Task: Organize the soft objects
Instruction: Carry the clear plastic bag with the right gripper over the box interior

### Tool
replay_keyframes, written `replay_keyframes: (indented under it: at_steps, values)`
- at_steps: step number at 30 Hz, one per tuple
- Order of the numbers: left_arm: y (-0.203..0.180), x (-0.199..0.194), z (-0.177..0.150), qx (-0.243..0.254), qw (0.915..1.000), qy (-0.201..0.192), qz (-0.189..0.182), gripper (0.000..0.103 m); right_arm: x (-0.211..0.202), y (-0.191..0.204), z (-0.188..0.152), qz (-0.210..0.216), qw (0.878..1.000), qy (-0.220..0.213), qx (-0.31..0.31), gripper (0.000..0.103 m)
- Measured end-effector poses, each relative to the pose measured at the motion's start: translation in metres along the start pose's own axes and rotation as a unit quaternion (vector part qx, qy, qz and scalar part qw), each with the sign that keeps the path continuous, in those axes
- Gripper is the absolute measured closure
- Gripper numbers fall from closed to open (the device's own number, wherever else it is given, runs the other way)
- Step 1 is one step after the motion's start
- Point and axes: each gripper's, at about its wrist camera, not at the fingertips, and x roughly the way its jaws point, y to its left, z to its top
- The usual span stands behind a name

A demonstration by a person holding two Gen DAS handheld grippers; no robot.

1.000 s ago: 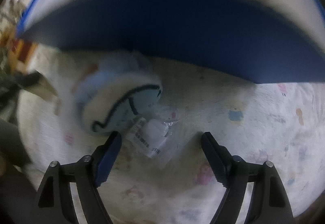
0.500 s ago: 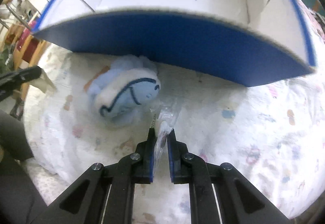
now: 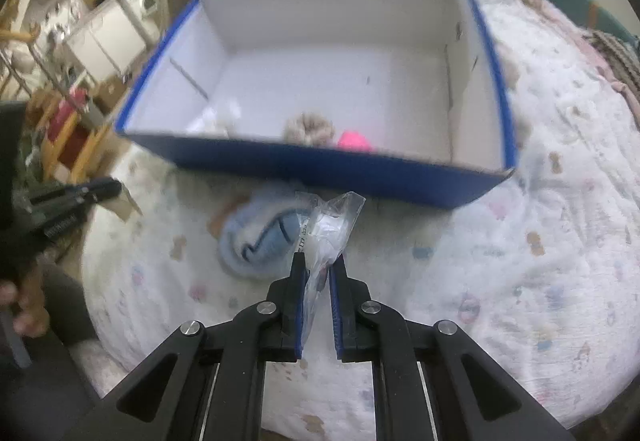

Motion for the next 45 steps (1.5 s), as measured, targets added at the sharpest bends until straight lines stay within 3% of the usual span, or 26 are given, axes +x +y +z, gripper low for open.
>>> replay_keyframes:
  at_steps: [3, 8, 12, 20, 31, 38, 45]
  values:
    - [-0.002, -0.010, 0.000, 0.003, 0.9991, -0.030, 0.030, 0.098, -0.016, 0.003, 0.007, 0.012, 0.999, -0.041, 0.008, 0.091]
    - [0.003, -0.033, 0.006, -0.019, 0.9953, -0.083, 0.047, 0.098, -0.043, 0.018, 0.014, 0.011, 0.992, -0.123, -0.001, 0.091]
    - [0.011, -0.055, 0.013, -0.048, 0.9876, -0.138, 0.058, 0.098, -0.049, 0.019, 0.021, 0.011, 0.989, -0.148, 0.006, 0.091]
    - [0.015, -0.077, 0.035, -0.066, 0.9815, -0.174, 0.044, 0.098, -0.045, 0.014, 0.043, 0.007, 0.988, -0.156, 0.005, 0.091]
    - [-0.011, -0.081, 0.094, -0.020, 0.9796, -0.197, 0.033, 0.098, -0.027, -0.009, 0.094, -0.008, 0.987, -0.161, 0.007, 0.091]
    - [-0.032, -0.054, 0.134, 0.001, 0.9815, -0.189, 0.030, 0.098, 0.008, -0.030, 0.119, -0.033, 0.991, -0.131, 0.019, 0.090]
    - [-0.043, -0.013, 0.141, 0.018, 0.9866, -0.162, 0.002, 0.098, 0.029, -0.038, 0.118, -0.033, 0.994, -0.094, 0.038, 0.090]
